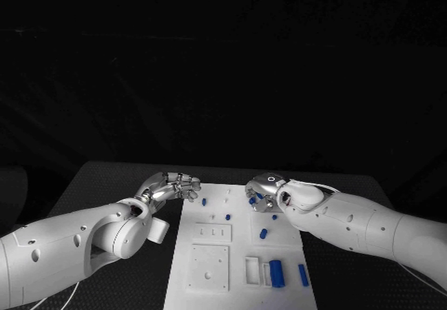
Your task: Assemble the parts on the task board
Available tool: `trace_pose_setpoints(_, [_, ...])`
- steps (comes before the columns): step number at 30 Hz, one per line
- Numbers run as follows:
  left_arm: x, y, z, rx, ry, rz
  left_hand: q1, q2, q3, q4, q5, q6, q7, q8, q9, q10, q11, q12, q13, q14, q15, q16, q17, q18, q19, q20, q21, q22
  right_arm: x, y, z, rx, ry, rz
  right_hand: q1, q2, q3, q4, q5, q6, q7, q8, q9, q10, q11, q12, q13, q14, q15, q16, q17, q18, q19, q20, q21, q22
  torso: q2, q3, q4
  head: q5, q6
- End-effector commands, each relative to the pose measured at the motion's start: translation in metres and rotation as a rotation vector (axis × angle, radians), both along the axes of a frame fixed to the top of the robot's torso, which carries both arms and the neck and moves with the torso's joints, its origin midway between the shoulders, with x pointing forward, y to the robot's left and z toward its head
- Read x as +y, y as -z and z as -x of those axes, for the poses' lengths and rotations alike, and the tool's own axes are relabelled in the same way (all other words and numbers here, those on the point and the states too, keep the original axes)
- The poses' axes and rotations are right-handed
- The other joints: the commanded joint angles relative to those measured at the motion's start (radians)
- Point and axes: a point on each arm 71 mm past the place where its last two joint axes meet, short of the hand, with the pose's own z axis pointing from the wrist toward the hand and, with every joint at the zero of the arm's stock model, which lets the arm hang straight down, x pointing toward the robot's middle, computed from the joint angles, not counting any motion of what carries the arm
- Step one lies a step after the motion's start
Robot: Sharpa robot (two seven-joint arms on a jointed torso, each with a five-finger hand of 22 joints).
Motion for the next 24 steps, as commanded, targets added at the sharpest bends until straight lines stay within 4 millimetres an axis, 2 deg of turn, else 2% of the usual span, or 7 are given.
trace_pose_setpoints(1, [-0.003,-0.002,0.001,-0.011,0.021,0.007,-0.009,0.0,0.001,-0.008,0.005,0.008,0.001,-0.004,-0.002,0.007,0.0,-0.004,-0.001,0.0,0.008,-0.005,0.002,0.015,-0.008,0.002,0.005,0.024,0.001,0.01,0.004,0.029,-0.006,0.035,-0.001,0.004,0.008,0.001,-0.007,0.014,-0.001,0.002,0.003,0.014,-0.004,0.002,0.001,-0.008,-0.003,0.006,-0.004,0.038,0.003,-0.002,0.006,0.02,0.004,-0.0014,-0.0002,0.001,0.0])
trace_pose_setpoints(6, [-0.002,-0.002,0.001,-0.01,0.022,0.007,-0.01,0.0,0.001,-0.008,0.005,0.008,0.001,-0.005,-0.002,0.007,0.0,-0.005,-0.001,0.0,0.008,-0.006,0.002,0.015,-0.008,0.002,0.005,0.024,-0.001,0.01,0.004,0.019,-0.007,0.044,0.0,0.018,0.038,0.015,-0.028,0.05,-0.009,0.017,0.011,0.064,-0.021,0.02,0.015,-0.01,-0.02,0.012,-0.013,0.038,0.003,-0.003,0.009,0.02,0.006,-0.0022,-0.003,0.002,0.0])
trace_pose_setpoints(9, [-0.002,-0.002,0.001,-0.01,0.022,0.007,-0.01,0.0,0.001,-0.008,0.004,0.008,0.001,-0.005,-0.002,0.008,0.0,-0.005,-0.001,0.001,0.008,-0.006,0.003,0.015,-0.008,0.002,0.006,0.024,-0.001,0.01,0.004,0.011,-0.005,0.059,0.002,0.039,0.06,0.017,-0.031,0.095,-0.025,0.04,0.026,0.117,-0.042,0.043,0.034,-0.013,-0.04,0.016,-0.018,0.038,0.001,-0.003,0.012,0.021,0.007,-0.003,-0.0037,0.002,0.0])
trace_pose_setpoints(12, [-0.002,-0.002,0.001,-0.01,0.022,0.006,-0.011,0.0,0.001,-0.009,0.004,0.008,0.001,-0.005,-0.002,0.008,0.0,-0.005,-0.001,0.001,0.008,-0.006,0.003,0.015,-0.008,0.002,0.006,0.024,-0.001,0.009,0.004,-0.003,-0.007,0.064,0.012,0.056,0.078,0.008,-0.033,0.113,-0.033,0.05,0.035,0.137,-0.051,0.05,0.043,-0.013,-0.049,0.019,-0.021,0.038,0.001,-0.003,0.016,0.021,0.008,-0.004,-0.0034,0.002,0.0])
trace_pose_setpoints(19, [-0.002,-0.002,0.001,-0.009,0.021,0.005,-0.012,0.0,0.001,-0.009,0.004,0.008,0.001,-0.006,-0.002,0.008,0.0,-0.006,-0.002,0.001,0.008,-0.007,0.004,0.015,-0.009,0.002,0.007,0.024,0.003,0.005,0.006,-0.052,-0.009,0.038,0.011,0.061,0.092,-0.005,-0.033,0.126,-0.04,0.057,0.047,0.153,-0.058,0.051,0.054,-0.014,-0.056,0.026,-0.022,0.038,0.004,-0.001,0.024,0.022,0.01,-0.0038,-0.0044,0.002,0.004])
trace_pose_setpoints(24, [-0.003,-0.002,0.001,-0.008,0.022,0.006,-0.012,-0.001,0.002,-0.01,0.004,0.007,0.002,-0.006,-0.002,0.008,0.0,-0.007,-0.002,0.001,0.008,-0.008,0.005,0.015,-0.009,0.002,0.007,0.024,0.008,-0.001,0.008,-0.107,-0.001,0.007,0.01,0.06,0.095,-0.009,-0.033,0.13,-0.042,0.059,0.051,0.157,-0.06,0.051,0.057,-0.015,-0.058,0.029,-0.023,0.038,0.006,-0.001,0.028,0.022,0.011,-0.0048,-0.0048,0.001,0.013])
